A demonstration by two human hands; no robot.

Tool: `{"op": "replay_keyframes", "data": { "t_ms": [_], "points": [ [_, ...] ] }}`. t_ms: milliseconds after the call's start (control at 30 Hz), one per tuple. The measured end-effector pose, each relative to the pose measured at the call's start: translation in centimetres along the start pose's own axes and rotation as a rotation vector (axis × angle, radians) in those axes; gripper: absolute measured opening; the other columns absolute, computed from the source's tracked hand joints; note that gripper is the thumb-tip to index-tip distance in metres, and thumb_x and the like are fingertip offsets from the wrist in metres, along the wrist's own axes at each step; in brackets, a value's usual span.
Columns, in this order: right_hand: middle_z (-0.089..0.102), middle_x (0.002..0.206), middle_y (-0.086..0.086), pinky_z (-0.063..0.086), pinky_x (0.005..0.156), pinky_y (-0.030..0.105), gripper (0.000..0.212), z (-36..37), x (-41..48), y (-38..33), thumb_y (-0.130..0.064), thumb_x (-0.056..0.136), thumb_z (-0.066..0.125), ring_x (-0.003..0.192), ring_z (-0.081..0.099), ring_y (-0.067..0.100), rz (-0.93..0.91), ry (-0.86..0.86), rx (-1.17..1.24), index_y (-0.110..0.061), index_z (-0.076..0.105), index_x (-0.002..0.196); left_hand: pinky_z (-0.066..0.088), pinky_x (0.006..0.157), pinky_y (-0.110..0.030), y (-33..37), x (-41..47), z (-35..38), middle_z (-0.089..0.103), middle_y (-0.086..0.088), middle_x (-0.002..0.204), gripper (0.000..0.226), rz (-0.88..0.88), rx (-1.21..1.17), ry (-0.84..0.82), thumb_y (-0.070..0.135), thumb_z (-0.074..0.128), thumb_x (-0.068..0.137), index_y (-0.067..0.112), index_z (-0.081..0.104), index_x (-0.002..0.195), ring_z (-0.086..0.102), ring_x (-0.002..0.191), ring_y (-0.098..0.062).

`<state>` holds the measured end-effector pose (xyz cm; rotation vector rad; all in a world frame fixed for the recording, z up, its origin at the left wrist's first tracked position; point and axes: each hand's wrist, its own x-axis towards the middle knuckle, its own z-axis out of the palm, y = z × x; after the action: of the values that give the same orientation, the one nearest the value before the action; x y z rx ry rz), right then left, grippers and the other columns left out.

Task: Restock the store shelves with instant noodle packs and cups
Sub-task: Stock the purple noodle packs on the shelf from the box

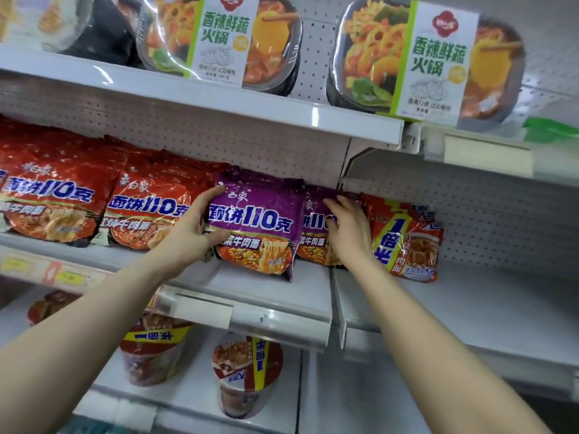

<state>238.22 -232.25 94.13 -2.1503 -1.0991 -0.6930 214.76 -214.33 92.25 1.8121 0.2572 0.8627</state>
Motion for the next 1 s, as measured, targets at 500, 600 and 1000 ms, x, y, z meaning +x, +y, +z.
{"op": "replay_keyframes", "data": {
  "t_ms": [500,600,1000],
  "points": [
    [0.057,0.121,-0.011,0.047,0.089,0.028,0.076,-6.2,-7.6,-1.3,-0.029,0.086,0.075,0.108,0.058,0.010,0.273,-0.118,0.349,-0.020,0.033,0.149,0.056,0.070,-0.017,0.5,1.6,9.5,0.055,0.006,0.121,0.076,0.047,-0.017,-0.171,-0.006,0.065,0.087,0.029,0.033,0.147,0.064,0.097,-0.010],
    [0.058,0.134,-0.001,0.047,0.095,0.034,0.073,-6.2,-7.4,-0.6,-0.026,0.086,0.075,0.119,0.058,0.018,0.262,-0.109,0.282,-0.018,0.036,0.147,0.057,0.069,-0.020,0.1,2.2,11.0,0.056,0.000,0.122,0.078,0.048,0.060,-0.141,-0.004,0.067,0.086,0.027,0.031,0.148,0.064,0.095,-0.014],
    [0.056,0.135,0.008,0.042,0.095,0.029,0.060,-2.4,-6.4,1.5,-0.014,0.093,0.066,0.123,0.054,0.026,0.268,-0.103,0.060,-0.015,0.038,0.147,0.029,0.116,-0.050,-1.2,4.4,12.9,0.035,-0.019,0.152,0.069,0.112,0.667,-0.118,0.025,0.064,0.092,0.022,0.030,0.153,0.032,0.141,-0.038]
  ]
}}
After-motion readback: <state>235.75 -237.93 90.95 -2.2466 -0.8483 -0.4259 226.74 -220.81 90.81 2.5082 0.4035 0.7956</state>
